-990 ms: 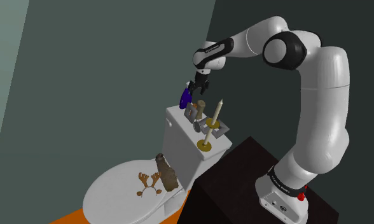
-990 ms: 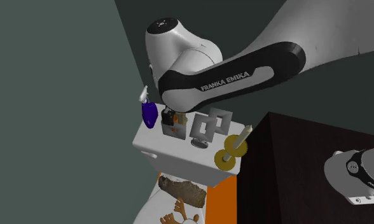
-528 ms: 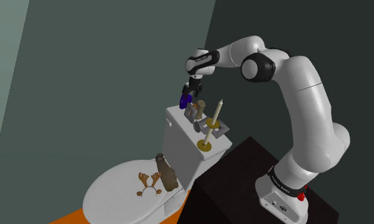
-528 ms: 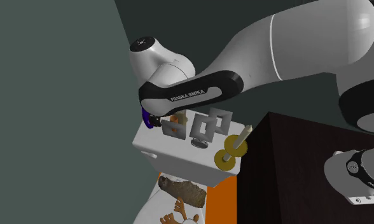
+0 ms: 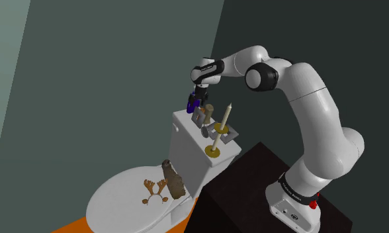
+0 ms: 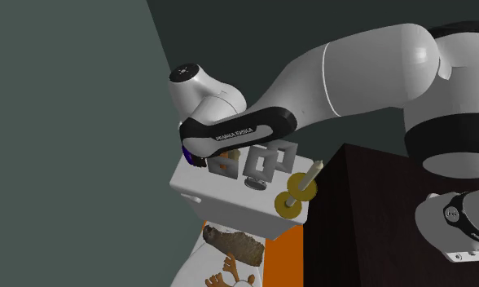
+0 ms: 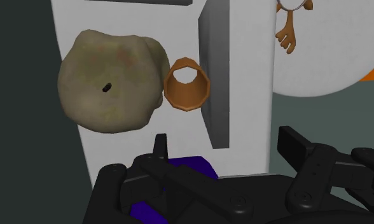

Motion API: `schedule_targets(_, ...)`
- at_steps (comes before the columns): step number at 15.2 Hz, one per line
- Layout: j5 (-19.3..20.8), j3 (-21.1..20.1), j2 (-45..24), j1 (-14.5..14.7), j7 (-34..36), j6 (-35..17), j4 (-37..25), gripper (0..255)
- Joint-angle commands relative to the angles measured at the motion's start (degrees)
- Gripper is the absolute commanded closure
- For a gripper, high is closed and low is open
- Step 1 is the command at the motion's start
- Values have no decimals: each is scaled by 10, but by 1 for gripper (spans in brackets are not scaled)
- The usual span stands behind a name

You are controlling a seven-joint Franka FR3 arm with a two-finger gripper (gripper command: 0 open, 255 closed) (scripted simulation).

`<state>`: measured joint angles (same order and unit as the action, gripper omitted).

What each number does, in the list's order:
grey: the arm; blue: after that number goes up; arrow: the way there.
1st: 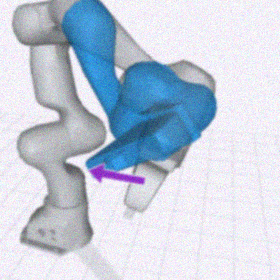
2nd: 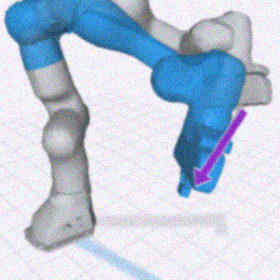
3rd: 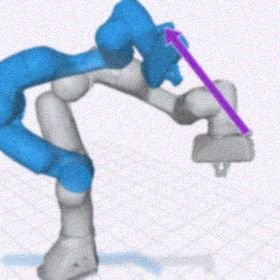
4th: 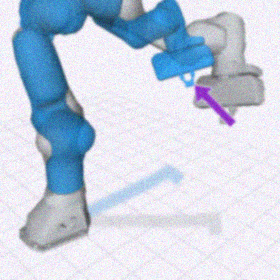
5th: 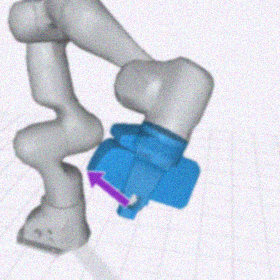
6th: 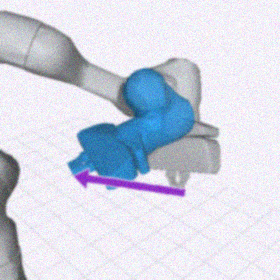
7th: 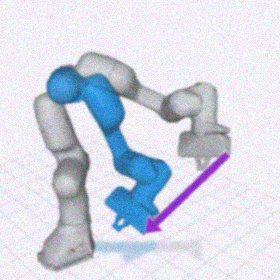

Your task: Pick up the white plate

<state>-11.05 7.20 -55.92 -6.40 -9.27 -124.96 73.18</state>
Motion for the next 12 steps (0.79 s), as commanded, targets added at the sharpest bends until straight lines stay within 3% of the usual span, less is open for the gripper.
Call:
schedule_targets(1,0,0,-4,0,0,-3,-1,0)
schedule_targets(2,-1,0,-4,0,0,-5,1,255)
schedule_targets(12,0,0,2,0,0,0,1,255)
